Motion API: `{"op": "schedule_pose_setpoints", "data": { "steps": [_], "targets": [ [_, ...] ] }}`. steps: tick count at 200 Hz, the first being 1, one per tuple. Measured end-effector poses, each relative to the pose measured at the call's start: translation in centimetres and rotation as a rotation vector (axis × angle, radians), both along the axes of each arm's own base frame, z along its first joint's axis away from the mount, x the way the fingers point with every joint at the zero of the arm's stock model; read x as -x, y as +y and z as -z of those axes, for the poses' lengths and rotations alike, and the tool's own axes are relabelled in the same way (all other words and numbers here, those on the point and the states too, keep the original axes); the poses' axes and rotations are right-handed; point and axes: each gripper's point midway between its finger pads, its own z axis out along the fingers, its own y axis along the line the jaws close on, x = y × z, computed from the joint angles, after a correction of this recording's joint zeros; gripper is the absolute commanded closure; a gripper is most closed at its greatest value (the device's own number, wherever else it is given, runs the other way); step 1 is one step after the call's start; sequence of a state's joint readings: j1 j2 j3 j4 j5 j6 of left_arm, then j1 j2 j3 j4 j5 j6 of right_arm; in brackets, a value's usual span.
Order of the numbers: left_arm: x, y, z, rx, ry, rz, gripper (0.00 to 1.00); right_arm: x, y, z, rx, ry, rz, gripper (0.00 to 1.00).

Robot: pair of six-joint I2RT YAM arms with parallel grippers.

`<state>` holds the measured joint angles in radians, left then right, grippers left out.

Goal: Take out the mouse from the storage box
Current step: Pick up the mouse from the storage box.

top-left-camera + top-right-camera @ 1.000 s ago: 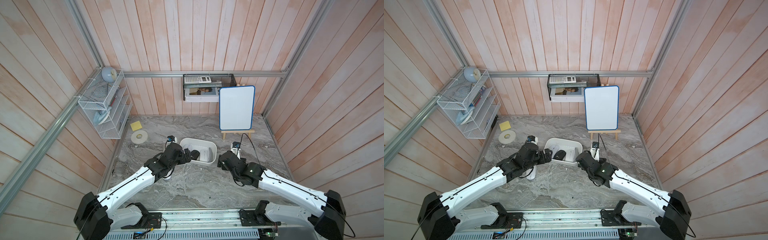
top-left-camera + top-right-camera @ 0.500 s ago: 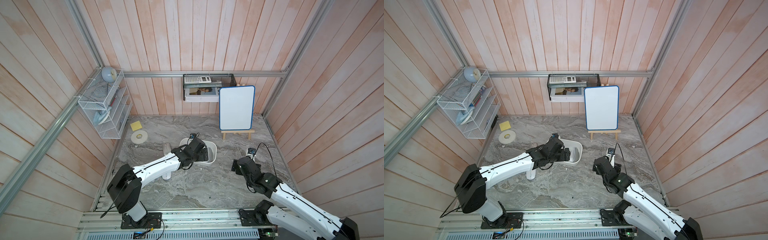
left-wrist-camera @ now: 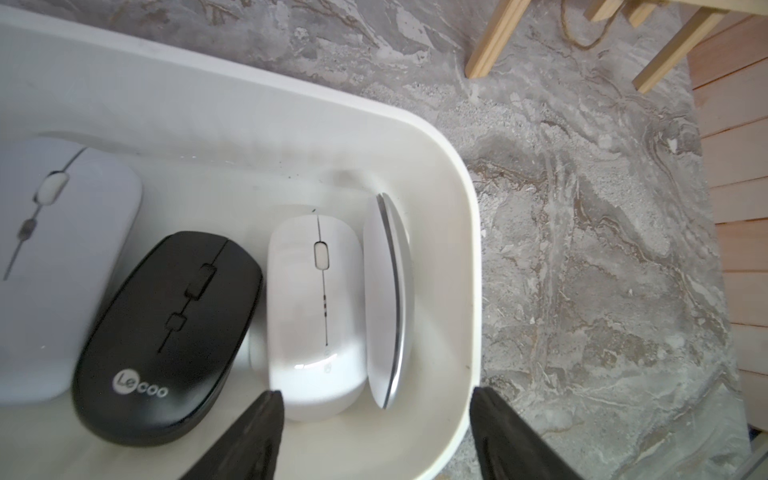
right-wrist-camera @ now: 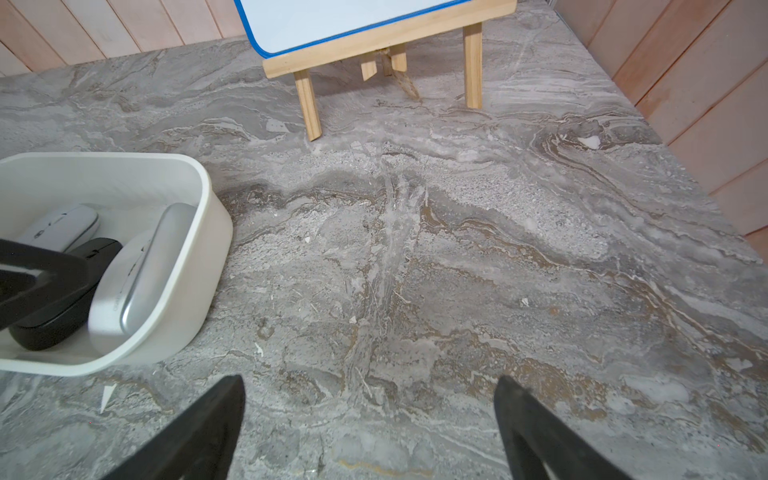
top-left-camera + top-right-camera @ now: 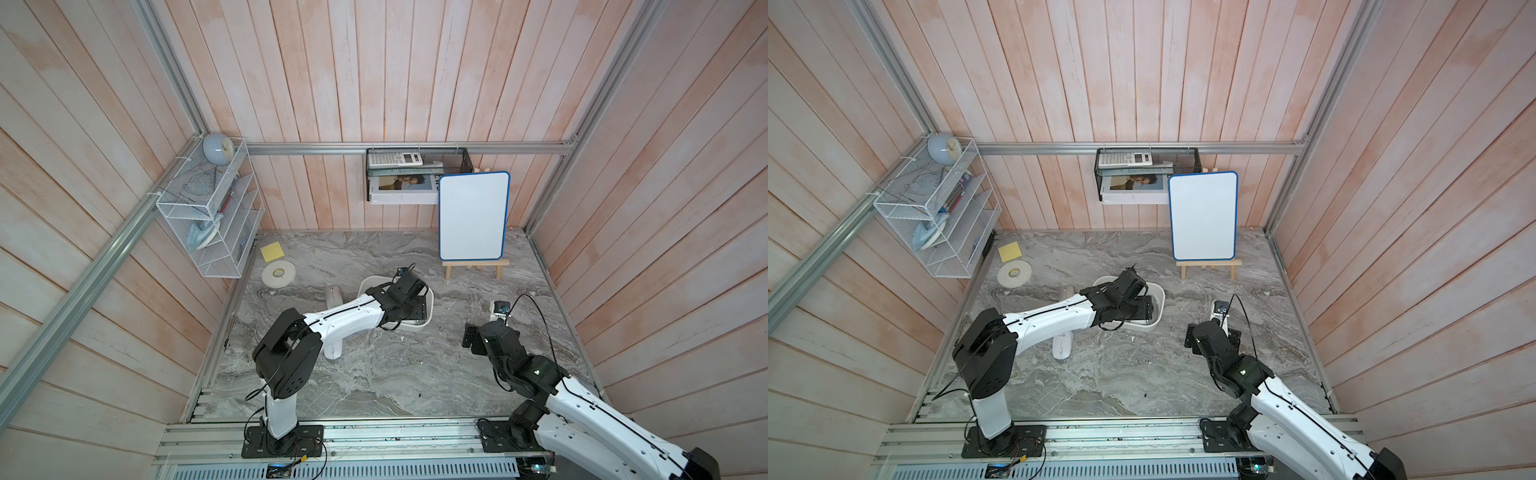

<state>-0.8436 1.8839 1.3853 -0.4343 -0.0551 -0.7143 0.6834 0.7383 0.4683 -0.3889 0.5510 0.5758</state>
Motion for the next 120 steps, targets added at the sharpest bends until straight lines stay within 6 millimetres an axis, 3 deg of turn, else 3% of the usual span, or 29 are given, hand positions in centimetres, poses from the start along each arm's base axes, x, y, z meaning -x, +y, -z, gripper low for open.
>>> {"op": "schedule_pose_setpoints", "data": {
  "steps": [89, 120],
  "targets": [
    [-0.4, -1.9, 3.6, -0.008, 0.075, 0.027, 0.45, -0.2, 0.5, 0.3, -0.003, 0.01, -0.016, 0.02],
    [-0.8, -2.1, 3.6, 0.001, 0.076, 0.025, 0.5, -0.3, 0.6, 1.0, 0.013, 0.035, -0.02, 0.03]
  ]
}}
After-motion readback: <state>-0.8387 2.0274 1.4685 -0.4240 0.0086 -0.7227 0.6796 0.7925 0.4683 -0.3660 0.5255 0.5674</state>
